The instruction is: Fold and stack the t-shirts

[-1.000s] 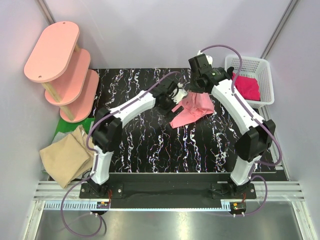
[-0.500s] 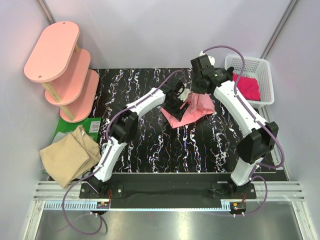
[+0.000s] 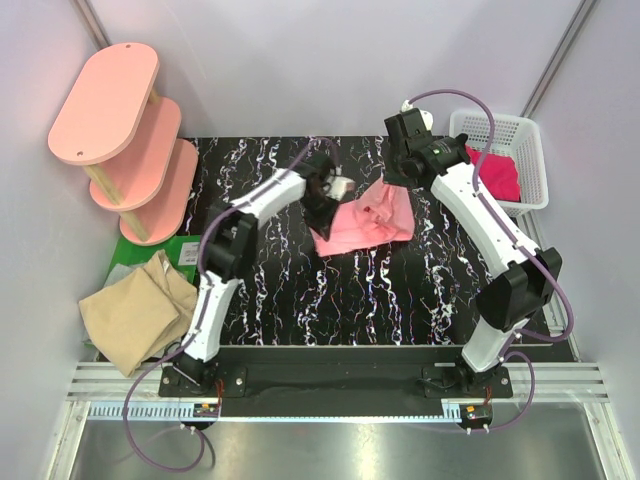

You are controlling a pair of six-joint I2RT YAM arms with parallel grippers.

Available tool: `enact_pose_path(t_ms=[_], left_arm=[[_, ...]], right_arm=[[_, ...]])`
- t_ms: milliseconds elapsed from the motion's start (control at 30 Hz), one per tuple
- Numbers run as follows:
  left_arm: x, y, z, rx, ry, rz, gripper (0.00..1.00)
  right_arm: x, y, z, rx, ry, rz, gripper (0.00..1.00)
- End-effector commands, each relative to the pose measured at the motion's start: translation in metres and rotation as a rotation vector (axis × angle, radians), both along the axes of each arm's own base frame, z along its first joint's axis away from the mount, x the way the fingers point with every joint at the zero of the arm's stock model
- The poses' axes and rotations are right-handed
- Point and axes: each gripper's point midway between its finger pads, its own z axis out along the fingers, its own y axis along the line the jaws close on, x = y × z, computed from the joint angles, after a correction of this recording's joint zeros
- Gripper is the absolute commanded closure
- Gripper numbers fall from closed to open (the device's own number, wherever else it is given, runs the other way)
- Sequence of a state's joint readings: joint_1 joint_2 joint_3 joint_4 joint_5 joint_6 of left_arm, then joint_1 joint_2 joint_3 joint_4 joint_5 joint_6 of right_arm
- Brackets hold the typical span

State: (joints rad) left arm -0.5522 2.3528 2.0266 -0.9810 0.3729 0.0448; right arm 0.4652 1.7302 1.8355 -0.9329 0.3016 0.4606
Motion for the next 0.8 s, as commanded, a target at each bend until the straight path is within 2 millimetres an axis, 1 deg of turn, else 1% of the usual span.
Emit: enact_pose_path(t_ms=[0, 33, 67, 100, 133, 167, 200, 233, 267, 300, 333, 367, 400, 433, 467, 500, 533, 567, 600, 633, 667, 733, 767], left_arm=[[0.031, 0.099, 0.058, -0.012, -0.099, 0.151, 1.00], [0.029, 0.113, 0.061, 0.004, -0.104, 0.162, 1.00], [0.029, 0.134, 0.063, 0.023, -0.118, 0.169, 1.00], [0.018, 0.148, 0.067, 0.046, -0.125, 0.171, 1.00], [0.012, 0.158, 0.071, 0.057, -0.136, 0.169, 1.00], [0.009, 0.171, 0.072, 0.096, -0.161, 0.157, 1.00], [-0.006, 0.180, 0.064, 0.124, -0.139, 0.144, 1.00], [-0.012, 0.185, 0.079, 0.128, -0.183, 0.136, 1.00], [-0.019, 0.190, 0.078, 0.147, -0.192, 0.112, 1.00], [-0.034, 0.194, 0.071, 0.156, -0.164, 0.103, 1.00], [-0.042, 0.196, 0.078, 0.150, -0.180, 0.097, 1.00], [-0.049, 0.196, 0.078, 0.144, -0.181, 0.082, 1.00], [-0.063, 0.197, 0.070, 0.143, -0.149, 0.074, 1.00], [-0.069, 0.198, 0.074, 0.134, -0.163, 0.062, 1.00], [-0.075, 0.198, 0.073, 0.133, -0.161, 0.051, 1.00], [-0.081, 0.200, 0.066, 0.147, -0.152, 0.046, 1.00], [-0.084, 0.202, 0.065, 0.153, -0.158, 0.042, 1.00], [-0.087, 0.203, 0.066, 0.152, -0.169, 0.042, 1.00], [-0.093, 0.205, 0.062, 0.156, -0.159, 0.038, 1.00], [-0.095, 0.205, 0.061, 0.155, -0.159, 0.035, 1.00], [-0.101, 0.207, 0.059, 0.159, -0.153, 0.031, 1.00], [-0.104, 0.210, 0.056, 0.170, -0.159, 0.029, 1.00], [-0.108, 0.212, 0.055, 0.176, -0.165, 0.027, 1.00]], right_arm=[[-0.001, -0.002, 0.030, 0.049, -0.083, -0.013, 1.00], [-0.003, -0.004, 0.024, 0.037, -0.072, -0.016, 1.00], [-0.003, -0.007, 0.021, 0.025, -0.066, -0.024, 1.00], [-0.004, -0.008, 0.015, 0.016, -0.055, -0.029, 1.00], [-0.007, -0.010, 0.004, 0.002, -0.030, -0.028, 1.00], [-0.008, -0.012, -0.003, -0.009, -0.013, -0.031, 1.00], [-0.009, -0.013, -0.013, -0.022, 0.008, -0.034, 1.00], [-0.013, -0.015, -0.028, -0.039, 0.045, -0.035, 1.00], [-0.015, -0.016, -0.036, -0.044, 0.065, -0.037, 1.00], [-0.016, -0.018, -0.048, -0.057, 0.090, -0.043, 1.00], [-0.024, -0.020, -0.066, -0.077, 0.135, -0.044, 1.00], [-0.027, -0.023, -0.077, -0.092, 0.160, -0.047, 1.00], [-0.030, -0.025, -0.090, -0.110, 0.190, -0.053, 1.00], [-0.037, -0.031, -0.107, -0.133, 0.232, -0.068, 1.00], [-0.039, -0.038, -0.116, -0.163, 0.247, -0.084, 1.00], [-0.045, -0.043, -0.132, -0.191, 0.285, -0.092, 1.00], [-0.046, -0.048, -0.140, -0.205, 0.306, -0.103, 1.00], [-0.047, -0.051, -0.146, -0.220, 0.321, -0.108, 0.82], [-0.047, -0.053, -0.155, -0.235, 0.342, -0.111, 0.75], [-0.046, -0.057, -0.156, -0.252, 0.338, -0.122, 0.68], [-0.045, -0.058, -0.155, -0.261, 0.332, -0.127, 0.58], [-0.039, -0.061, -0.147, -0.276, 0.305, -0.139, 0.53], [-0.038, -0.058, -0.142, -0.263, 0.293, -0.131, 0.50]])
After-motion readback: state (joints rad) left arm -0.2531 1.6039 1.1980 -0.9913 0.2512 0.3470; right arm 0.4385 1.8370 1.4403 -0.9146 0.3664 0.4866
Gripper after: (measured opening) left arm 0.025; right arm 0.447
